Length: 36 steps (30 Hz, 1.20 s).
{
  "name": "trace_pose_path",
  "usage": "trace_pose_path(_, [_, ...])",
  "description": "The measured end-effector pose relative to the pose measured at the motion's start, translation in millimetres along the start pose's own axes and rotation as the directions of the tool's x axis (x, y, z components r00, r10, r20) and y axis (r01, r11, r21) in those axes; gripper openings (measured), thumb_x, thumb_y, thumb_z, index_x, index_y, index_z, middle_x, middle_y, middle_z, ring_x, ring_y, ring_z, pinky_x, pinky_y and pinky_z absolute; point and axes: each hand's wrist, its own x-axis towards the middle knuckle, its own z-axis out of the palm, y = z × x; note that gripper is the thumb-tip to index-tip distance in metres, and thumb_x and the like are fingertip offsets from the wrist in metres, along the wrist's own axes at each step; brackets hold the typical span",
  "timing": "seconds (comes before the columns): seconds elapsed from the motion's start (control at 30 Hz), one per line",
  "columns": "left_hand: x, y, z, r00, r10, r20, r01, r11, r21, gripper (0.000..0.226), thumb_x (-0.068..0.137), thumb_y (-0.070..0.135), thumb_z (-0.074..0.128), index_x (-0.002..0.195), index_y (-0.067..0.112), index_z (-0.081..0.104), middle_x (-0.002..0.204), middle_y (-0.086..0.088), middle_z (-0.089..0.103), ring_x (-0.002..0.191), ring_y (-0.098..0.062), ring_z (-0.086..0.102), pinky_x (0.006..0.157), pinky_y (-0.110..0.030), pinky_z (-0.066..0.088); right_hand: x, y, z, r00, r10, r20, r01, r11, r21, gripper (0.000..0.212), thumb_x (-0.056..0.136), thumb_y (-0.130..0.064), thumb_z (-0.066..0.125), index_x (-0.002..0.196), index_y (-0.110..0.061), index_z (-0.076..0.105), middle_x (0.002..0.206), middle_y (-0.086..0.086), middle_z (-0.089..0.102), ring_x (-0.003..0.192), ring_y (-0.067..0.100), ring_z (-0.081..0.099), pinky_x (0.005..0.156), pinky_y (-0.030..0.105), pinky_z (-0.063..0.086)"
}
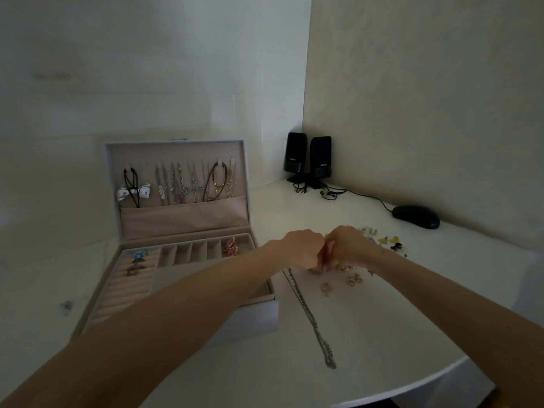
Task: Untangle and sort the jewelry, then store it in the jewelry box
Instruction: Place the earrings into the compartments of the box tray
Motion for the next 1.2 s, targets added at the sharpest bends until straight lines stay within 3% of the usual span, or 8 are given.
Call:
trace_pose_path(0.17, [-26, -19, -35, 0.990, 0.055, -0.127, -0.065, 0.995, -0.077, 0.020, 0.083, 0.023, 0.070, 0.100, 0.012, 0.067, 0.101, -0.002, 0.069, 0.094, -0.014, 0.061, 0.079, -0.025, 0.043, -8, -17, -16, 0.999, -0.006, -0.050, 0.021, 0.951, 0.308, 0.014, 0.071, -0.001, 0.079, 0.081, -0.007, 0.071, 0.080, 0.013, 0.072, 0.070, 0.018, 0.071, 0.070, 0.027, 0.059])
trace_pose_path(0.33, [-72, -72, -77, 0.965, 0.031, -0.259, -0.095, 0.966, -0.240, 0.011, 0.080, 0.013, 0.073, 0.083, 0.020, 0.064, 0.077, 0.009, 0.065, 0.068, 0.002, 0.055, 0.060, -0.006, 0.038, -18, -66, -21, 0.992, -0.090, -0.084, 0.121, 0.843, 0.525, 0.012, 0.075, 0.001, 0.075, 0.086, 0.001, 0.071, 0.080, 0.018, 0.072, 0.071, 0.020, 0.070, 0.065, 0.020, 0.058])
trace_pose_path(0.5, [-99, -121, -91, 0.983, -0.022, -0.185, 0.011, 0.998, -0.061, 0.011, 0.082, 0.009, 0.068, 0.086, 0.017, 0.063, 0.077, 0.011, 0.055, 0.070, -0.003, 0.048, 0.058, -0.008, 0.033, -16, -123, -7, 0.987, -0.116, -0.115, 0.163, 0.766, 0.621, 0.015, 0.072, 0.004, 0.077, 0.085, 0.004, 0.071, 0.083, 0.021, 0.071, 0.061, 0.018, 0.067, 0.057, 0.020, 0.057])
trace_pose_path(0.67, [-97, -142, -71, 0.995, -0.071, -0.074, 0.072, 0.997, 0.008, 0.015, 0.080, 0.009, 0.069, 0.092, 0.017, 0.066, 0.073, 0.014, 0.053, 0.070, -0.006, 0.047, 0.059, -0.012, 0.032, 4, -153, 19, 0.987, -0.087, -0.138, 0.144, 0.861, 0.489, 0.025, 0.068, -0.004, 0.080, 0.091, 0.003, 0.072, 0.087, 0.019, 0.071, 0.075, 0.025, 0.070, 0.077, 0.040, 0.059])
trace_pose_path(0.77, [-93, -146, -63, 0.998, -0.045, -0.049, 0.043, 0.999, -0.032, 0.018, 0.079, 0.001, 0.067, 0.088, 0.017, 0.068, 0.074, 0.008, 0.058, 0.063, 0.000, 0.048, 0.054, -0.006, 0.031, 8, -158, 30, 0.976, -0.077, -0.204, 0.135, 0.947, 0.290, 0.025, 0.073, -0.019, 0.077, 0.096, -0.009, 0.072, 0.093, 0.009, 0.070, 0.085, 0.023, 0.067, 0.075, 0.032, 0.055])
trace_pose_path(0.97, [-86, -152, -54, 0.998, -0.009, -0.062, 0.003, 0.996, -0.094, 0.025, 0.078, -0.009, 0.058, 0.092, 0.006, 0.071, 0.091, -0.010, 0.070, 0.077, -0.012, 0.058, 0.065, -0.017, 0.043, 4, -162, 34, 0.981, -0.048, -0.185, 0.084, 0.978, 0.189, 0.027, 0.073, -0.012, 0.074, 0.099, -0.007, 0.068, 0.089, 0.006, 0.062, 0.091, 0.025, 0.065, 0.070, 0.028, 0.049])
trace_pose_path(1.1, [-90, -152, -52, 0.997, 0.005, -0.078, -0.014, 0.994, -0.109, 0.023, 0.082, -0.008, 0.057, 0.094, 0.007, 0.070, 0.083, 0.001, 0.063, 0.074, -0.007, 0.054, 0.059, -0.005, 0.039, 5, -165, 38, 0.982, -0.084, -0.166, 0.110, 0.982, 0.152, 0.026, 0.074, -0.010, 0.072, 0.099, -0.005, 0.067, 0.083, 0.006, 0.058, 0.089, 0.024, 0.064, 0.066, 0.027, 0.044])
trace_pose_path(1.2, [-90, -155, -50, 0.996, 0.014, -0.083, -0.024, 0.993, -0.113, 0.023, 0.083, -0.005, 0.058, 0.093, 0.012, 0.070, 0.085, 0.003, 0.066, 0.076, -0.006, 0.057, 0.070, -0.016, 0.046, 6, -165, 41, 0.978, -0.115, -0.176, 0.137, 0.984, 0.114, 0.019, 0.078, -0.012, 0.070, 0.096, -0.006, 0.066, 0.081, 0.005, 0.057, 0.086, 0.025, 0.062, 0.066, 0.027, 0.042])
